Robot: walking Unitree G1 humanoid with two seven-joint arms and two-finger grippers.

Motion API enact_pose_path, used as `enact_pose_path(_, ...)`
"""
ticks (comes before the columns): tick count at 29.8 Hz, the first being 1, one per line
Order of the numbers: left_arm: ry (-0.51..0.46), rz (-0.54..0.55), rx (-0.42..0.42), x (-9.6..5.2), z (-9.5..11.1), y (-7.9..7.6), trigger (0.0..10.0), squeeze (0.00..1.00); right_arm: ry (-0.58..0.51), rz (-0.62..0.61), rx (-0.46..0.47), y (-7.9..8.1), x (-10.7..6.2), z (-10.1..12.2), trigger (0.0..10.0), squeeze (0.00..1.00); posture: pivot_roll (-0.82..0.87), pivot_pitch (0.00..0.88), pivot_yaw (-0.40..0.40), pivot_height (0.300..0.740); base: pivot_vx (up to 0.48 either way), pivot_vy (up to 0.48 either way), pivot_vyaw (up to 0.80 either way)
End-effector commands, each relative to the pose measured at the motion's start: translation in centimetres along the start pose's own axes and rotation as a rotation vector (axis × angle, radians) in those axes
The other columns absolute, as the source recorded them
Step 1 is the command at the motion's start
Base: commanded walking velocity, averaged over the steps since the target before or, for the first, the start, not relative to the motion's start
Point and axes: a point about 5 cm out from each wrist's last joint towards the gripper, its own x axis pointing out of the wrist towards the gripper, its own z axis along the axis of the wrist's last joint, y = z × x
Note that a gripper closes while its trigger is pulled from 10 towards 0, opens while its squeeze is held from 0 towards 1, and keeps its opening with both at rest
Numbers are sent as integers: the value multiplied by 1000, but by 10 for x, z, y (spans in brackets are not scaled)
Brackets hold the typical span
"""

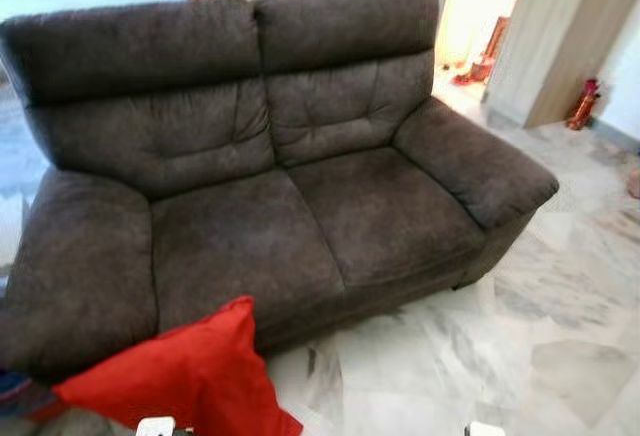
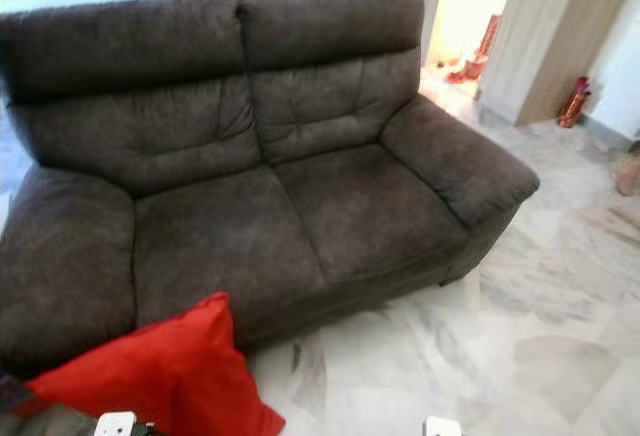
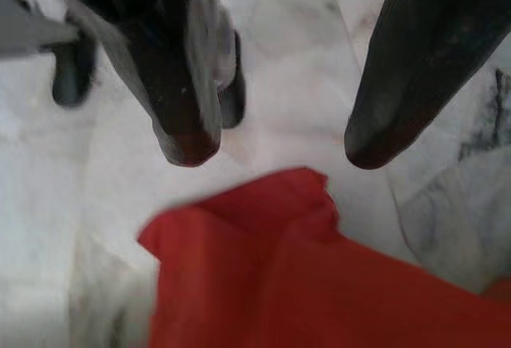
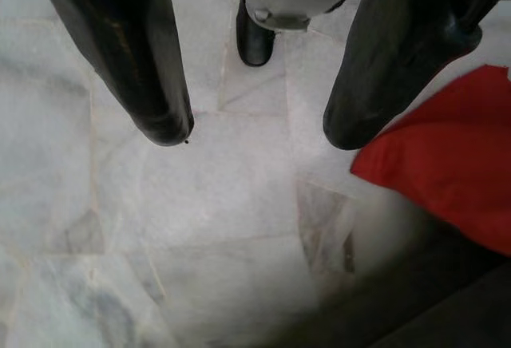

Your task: Move the pillow to the sofa from floor

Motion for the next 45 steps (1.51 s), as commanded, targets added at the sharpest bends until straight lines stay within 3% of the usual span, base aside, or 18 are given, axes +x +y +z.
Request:
enact_pose_path(1,50,15,1,-4,-15,7,10000,0,-4,17,8,8,1,0,10000,0,-56,24,19,740,0,345,0)
enact_pose_path(15,45,12,-6,-4,-15,4,10000,0,-10,16,3,8,1,1,10000,0,-45,43,14,740,0,49,0)
enact_pose_path(45,37,-2,-16,-3,-13,-3,10000,0,-28,-5,-9,2,1,6,10000,0,-46,46,-9,740,0,0,776)
